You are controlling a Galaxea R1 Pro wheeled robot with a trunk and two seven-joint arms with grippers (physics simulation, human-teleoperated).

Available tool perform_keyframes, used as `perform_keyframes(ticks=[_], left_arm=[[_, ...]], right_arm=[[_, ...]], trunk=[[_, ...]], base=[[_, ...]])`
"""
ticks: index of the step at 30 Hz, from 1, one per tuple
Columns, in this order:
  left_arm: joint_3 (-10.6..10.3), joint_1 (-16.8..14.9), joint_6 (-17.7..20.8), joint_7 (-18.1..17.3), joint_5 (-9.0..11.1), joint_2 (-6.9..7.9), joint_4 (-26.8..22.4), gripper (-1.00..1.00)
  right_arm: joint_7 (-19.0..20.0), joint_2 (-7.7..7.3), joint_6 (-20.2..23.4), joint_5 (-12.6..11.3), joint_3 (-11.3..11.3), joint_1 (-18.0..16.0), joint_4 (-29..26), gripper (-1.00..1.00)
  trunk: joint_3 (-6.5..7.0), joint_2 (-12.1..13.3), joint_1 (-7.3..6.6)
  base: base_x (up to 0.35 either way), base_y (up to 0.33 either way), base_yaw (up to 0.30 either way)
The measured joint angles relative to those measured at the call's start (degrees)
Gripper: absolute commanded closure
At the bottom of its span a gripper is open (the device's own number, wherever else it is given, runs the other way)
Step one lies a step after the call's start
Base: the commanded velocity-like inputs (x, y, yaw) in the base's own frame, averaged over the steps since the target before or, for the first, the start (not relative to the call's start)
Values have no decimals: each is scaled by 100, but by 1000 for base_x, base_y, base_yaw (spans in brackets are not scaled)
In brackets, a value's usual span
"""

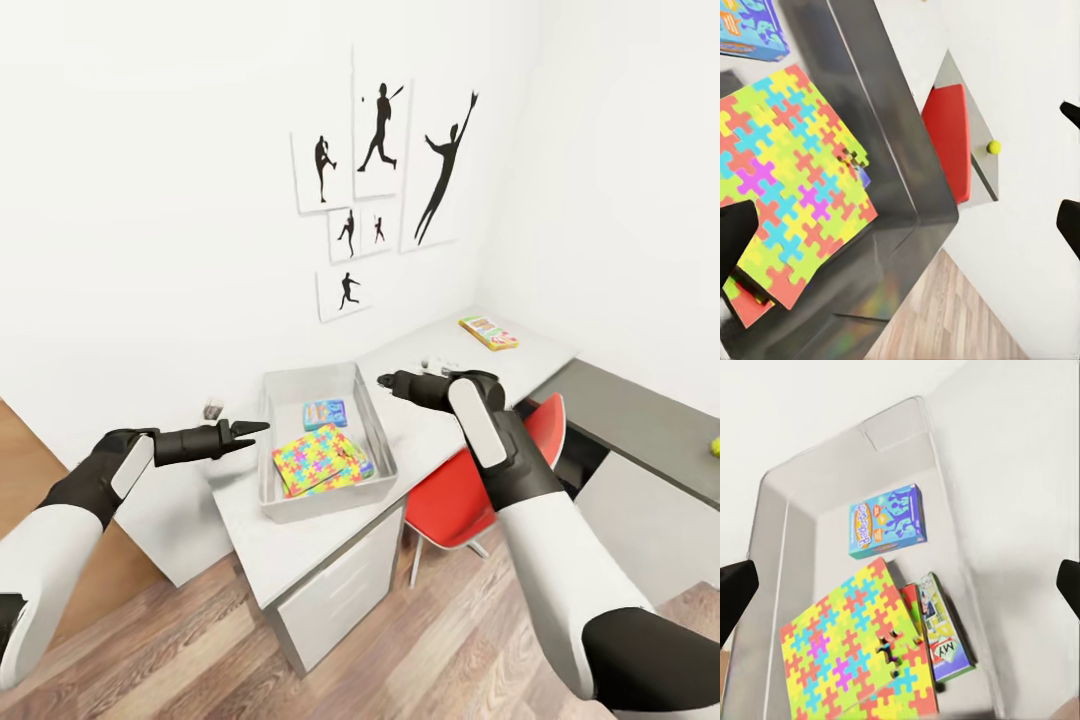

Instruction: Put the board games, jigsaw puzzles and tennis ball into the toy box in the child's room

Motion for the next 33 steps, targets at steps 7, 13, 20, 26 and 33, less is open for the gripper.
perform_keyframes(ticks=[7, 13, 20, 26, 33], left_arm=[[-3, 2, 4, -18, 14, 4, -7, -100], [7, 3, 7, -32, 23, 4, -22, -100], [9, 4, 2, -37, 25, 12, -28, -100], [9, 4, -2, -37, 25, 16, -28, -100], [3, 4, -19, -38, 29, 88, -28, -100]], right_arm=[[0, 0, 103, 6, -87, 46, -104, -100], [0, 0, 102, 8, -97, 57, -112, -100], [0, 1, 94, 13, -100, 59, -111, -100], [0, 1, 74, 10, -102, 62, -97, -100], [15, 1, 45, 3, -94, 63, -63, -100]], trunk=[[49, 0, -1], [91, 0, 0], [114, 1, 0], [116, 1, 0], [116, 1, 0]], base=[[46, 0, -199], [87, 0, -198], [12, 0, -67], [1, 0, -6], [0, 0, 0]])
